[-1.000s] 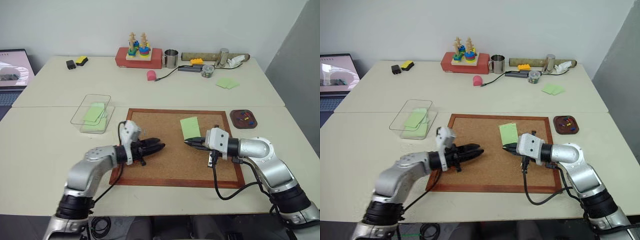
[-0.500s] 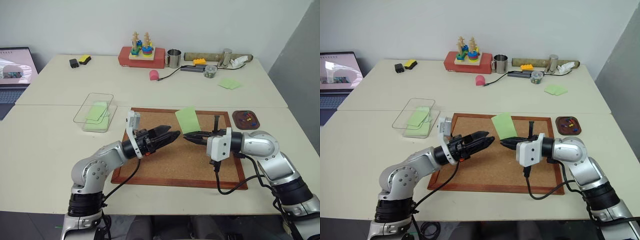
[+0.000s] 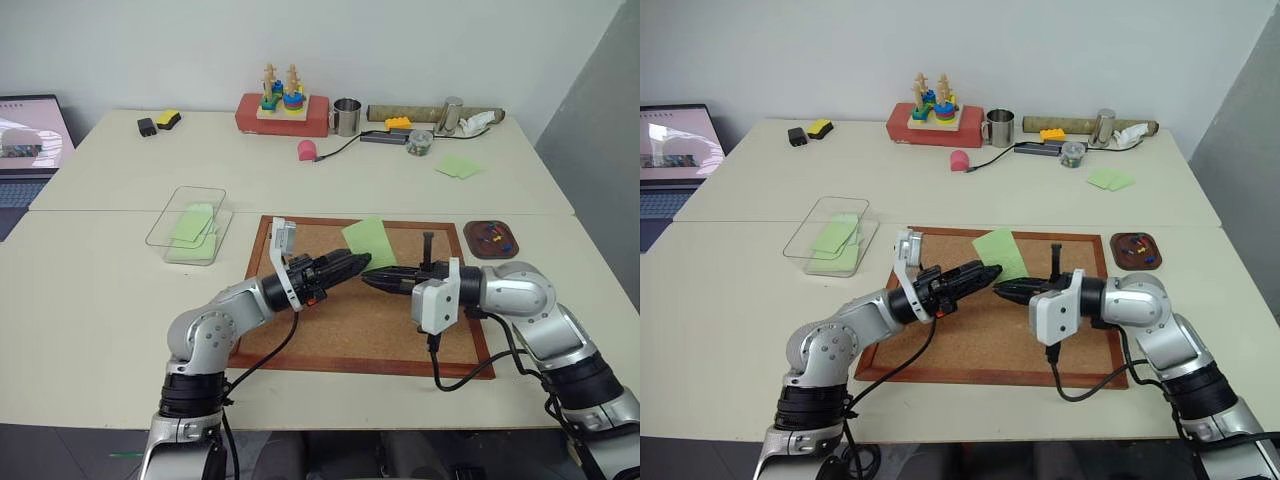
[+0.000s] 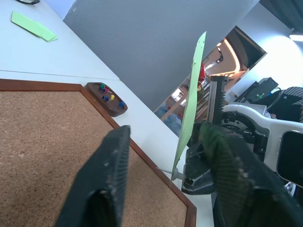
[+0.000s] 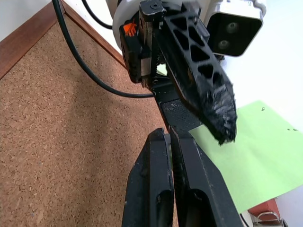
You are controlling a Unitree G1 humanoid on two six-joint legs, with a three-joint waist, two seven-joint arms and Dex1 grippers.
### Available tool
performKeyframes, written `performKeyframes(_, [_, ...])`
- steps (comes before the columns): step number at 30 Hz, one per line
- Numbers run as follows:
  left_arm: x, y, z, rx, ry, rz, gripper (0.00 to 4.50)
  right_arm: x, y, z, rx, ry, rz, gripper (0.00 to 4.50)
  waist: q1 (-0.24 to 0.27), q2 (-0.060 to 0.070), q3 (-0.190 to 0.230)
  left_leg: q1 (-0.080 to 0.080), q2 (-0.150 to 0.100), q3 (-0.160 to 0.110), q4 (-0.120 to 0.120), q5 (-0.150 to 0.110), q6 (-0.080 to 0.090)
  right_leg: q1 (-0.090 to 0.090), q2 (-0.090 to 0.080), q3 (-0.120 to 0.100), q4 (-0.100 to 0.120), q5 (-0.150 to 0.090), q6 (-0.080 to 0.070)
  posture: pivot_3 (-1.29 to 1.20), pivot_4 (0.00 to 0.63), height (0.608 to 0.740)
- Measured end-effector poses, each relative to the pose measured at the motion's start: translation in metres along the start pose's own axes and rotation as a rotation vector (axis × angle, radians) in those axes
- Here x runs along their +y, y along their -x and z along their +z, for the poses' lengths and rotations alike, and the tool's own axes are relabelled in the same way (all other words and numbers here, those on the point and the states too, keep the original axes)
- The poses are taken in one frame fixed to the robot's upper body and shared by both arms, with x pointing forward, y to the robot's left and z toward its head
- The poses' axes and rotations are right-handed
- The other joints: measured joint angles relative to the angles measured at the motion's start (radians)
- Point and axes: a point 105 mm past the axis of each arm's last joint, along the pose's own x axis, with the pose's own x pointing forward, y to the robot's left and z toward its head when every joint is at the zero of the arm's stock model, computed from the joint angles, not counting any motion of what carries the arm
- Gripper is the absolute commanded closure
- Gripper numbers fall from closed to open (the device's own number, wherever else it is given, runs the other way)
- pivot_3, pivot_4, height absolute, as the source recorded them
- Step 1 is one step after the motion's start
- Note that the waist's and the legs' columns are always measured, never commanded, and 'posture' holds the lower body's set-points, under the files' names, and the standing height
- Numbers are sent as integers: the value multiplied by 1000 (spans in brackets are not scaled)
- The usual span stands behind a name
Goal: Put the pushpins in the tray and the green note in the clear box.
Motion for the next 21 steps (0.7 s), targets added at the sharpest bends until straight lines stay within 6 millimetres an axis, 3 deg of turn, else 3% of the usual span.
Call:
performKeyframes(8, [-1,-3,-3,9,8,-13,4416,5,-4,4,-17,-5,7,4500,0,0,0,0,0,0,0,0,0,0,0,0,0,0,0,0,150,740])
performKeyframes(21, [4,-3,-5,18,-11,20,4484,3,-5,7,-36,12,-17,4500,0,0,0,0,0,0,0,0,0,0,0,0,0,0,0,0,150,740])
